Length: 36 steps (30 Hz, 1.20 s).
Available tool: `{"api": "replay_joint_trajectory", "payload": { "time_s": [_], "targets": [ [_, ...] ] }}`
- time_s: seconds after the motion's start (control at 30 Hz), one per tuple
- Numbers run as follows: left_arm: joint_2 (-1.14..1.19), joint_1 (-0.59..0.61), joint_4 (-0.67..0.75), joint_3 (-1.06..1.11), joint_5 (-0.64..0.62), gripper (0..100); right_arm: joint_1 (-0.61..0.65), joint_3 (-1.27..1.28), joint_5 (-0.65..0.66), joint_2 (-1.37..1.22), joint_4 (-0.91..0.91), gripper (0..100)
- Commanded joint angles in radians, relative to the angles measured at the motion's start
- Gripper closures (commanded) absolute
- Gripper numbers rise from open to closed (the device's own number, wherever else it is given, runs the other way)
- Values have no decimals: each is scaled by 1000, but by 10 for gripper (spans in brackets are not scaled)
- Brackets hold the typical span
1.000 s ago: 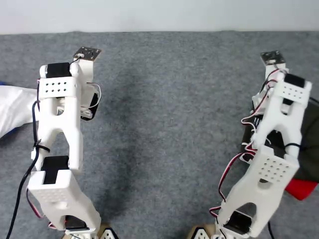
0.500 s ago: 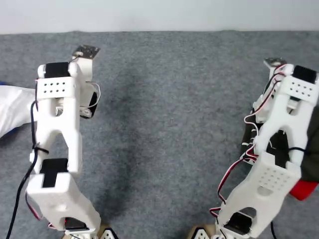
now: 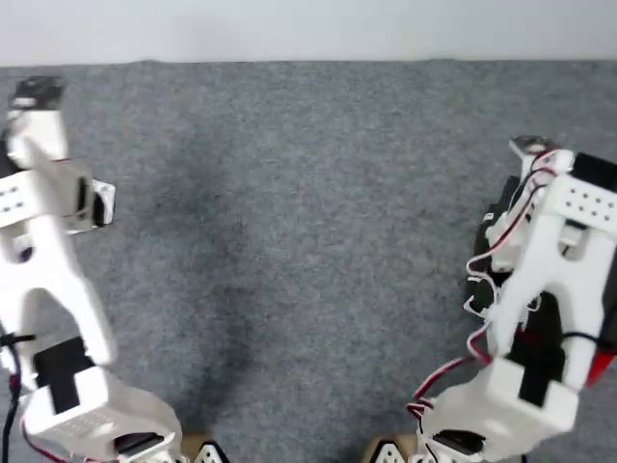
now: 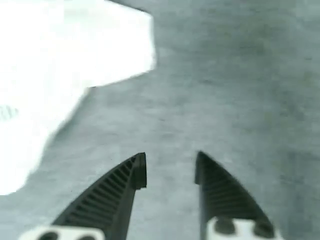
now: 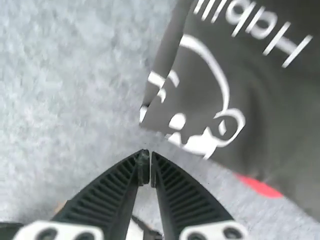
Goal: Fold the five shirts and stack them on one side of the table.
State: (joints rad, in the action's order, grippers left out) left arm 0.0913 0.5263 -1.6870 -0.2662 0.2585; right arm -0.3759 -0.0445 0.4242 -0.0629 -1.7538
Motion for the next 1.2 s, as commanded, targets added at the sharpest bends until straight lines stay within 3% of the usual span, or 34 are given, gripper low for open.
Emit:
{"api": "replay_joint_trajectory", "payload": {
  "time_s": [0.0,0.2,0.5,0.87,0.97,1.1,1.17],
  "targets": [
    [-49,80,98,-5,144,803,1,81,-8,156,-44,986],
    [89,149,176,-56,287,803,1,212,-8,280,-44,986],
    [402,192,244,-403,385,804,-1,377,-11,360,-42,987],
    [799,189,245,-762,400,805,-1,411,-12,367,-44,987],
    [890,186,219,-832,394,825,-2,411,-44,367,-44,987],
    [939,146,83,-958,399,984,1,411,-89,367,-44,987],
    [941,118,-2,-1030,399,991,1,411,-89,367,-44,987]
  ]
}}
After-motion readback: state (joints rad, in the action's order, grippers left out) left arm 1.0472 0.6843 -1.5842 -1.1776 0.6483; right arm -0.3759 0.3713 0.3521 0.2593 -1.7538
